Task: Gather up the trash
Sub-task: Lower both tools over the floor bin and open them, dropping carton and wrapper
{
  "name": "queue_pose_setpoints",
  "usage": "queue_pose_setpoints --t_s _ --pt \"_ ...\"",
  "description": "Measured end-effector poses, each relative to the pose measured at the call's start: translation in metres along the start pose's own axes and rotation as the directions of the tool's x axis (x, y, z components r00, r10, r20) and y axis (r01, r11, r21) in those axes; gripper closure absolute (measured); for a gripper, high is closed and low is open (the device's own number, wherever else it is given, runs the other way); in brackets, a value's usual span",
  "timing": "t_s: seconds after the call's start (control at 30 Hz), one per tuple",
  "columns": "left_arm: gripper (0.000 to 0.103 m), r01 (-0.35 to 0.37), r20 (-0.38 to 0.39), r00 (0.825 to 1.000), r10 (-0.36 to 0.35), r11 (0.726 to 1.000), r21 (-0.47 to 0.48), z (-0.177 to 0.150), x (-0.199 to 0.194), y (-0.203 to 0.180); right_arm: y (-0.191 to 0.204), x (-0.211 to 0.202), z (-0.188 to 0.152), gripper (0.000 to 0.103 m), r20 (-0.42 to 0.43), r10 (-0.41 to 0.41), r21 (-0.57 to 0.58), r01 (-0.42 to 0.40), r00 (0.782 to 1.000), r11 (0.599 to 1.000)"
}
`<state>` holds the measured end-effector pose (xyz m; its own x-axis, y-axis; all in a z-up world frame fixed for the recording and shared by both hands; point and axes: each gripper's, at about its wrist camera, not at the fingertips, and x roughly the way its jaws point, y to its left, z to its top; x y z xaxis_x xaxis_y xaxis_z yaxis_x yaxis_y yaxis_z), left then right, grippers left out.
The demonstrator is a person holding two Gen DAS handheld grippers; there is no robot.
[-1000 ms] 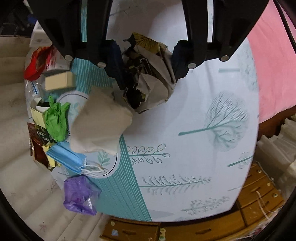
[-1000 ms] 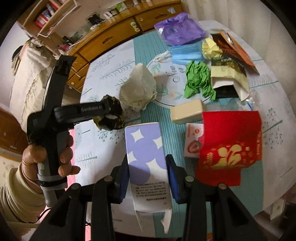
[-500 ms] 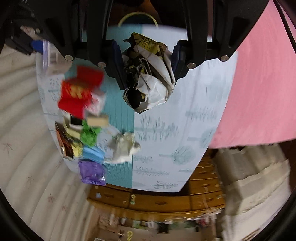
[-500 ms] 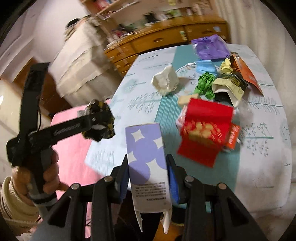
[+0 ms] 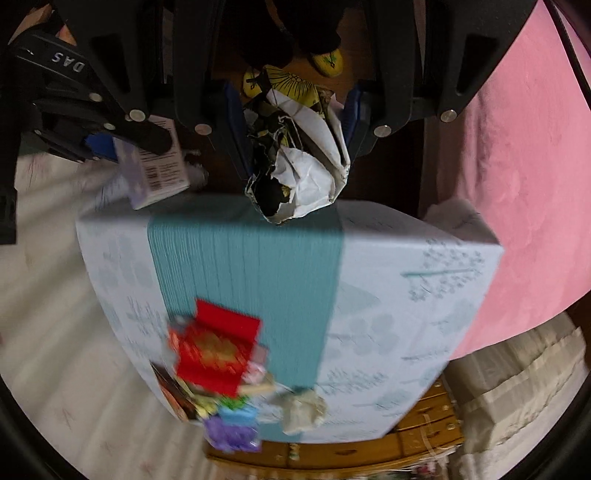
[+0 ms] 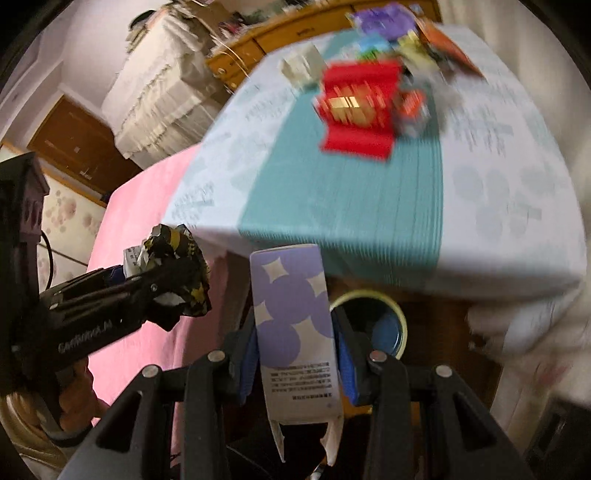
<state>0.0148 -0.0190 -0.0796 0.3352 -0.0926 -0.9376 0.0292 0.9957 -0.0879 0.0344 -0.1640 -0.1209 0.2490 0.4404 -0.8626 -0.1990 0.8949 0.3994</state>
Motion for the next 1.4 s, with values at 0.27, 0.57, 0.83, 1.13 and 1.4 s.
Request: queue_pose_setpoints --t_s 0.27,0.57,0.83,1.13,1.4 --pt "0.061 0.001 -0.062 0.998 0.003 0.997 0.071 -0.047 0.089 0.000 -0.041 0.073 -0.055 0.066 -0.034 -0.037 0.179 0.042 0.999 0.983" --pt "0.060 -0.006 -0.144 0.989 0.017 0.997 0.075 -0.089 0.213 0.012 -0.104 0.185 -0.102 0.065 -0.054 -0.042 0.372 0.059 0.998 0.926" --pt "0.054 0.018 -0.143 0.990 -0.006 0.997 0.082 -0.102 0.293 0.016 -0.151 0.267 -0.111 0.065 -0.040 -0.081 0.436 0.091 0.996 0.895" --pt "0.003 0.016 -0.166 0.986 0.001 0.995 0.097 -0.100 0.347 0.015 -0.182 0.320 -0.118 0.035 -0.103 -0.081 0.474 0.121 0.991 0.872" --pt "0.001 0.010 -0.147 0.989 0.000 0.998 0.066 -0.099 0.337 0.022 -0.179 0.307 -0.115 0.025 -0.050 -0.113 0.450 0.124 0.992 0.885"
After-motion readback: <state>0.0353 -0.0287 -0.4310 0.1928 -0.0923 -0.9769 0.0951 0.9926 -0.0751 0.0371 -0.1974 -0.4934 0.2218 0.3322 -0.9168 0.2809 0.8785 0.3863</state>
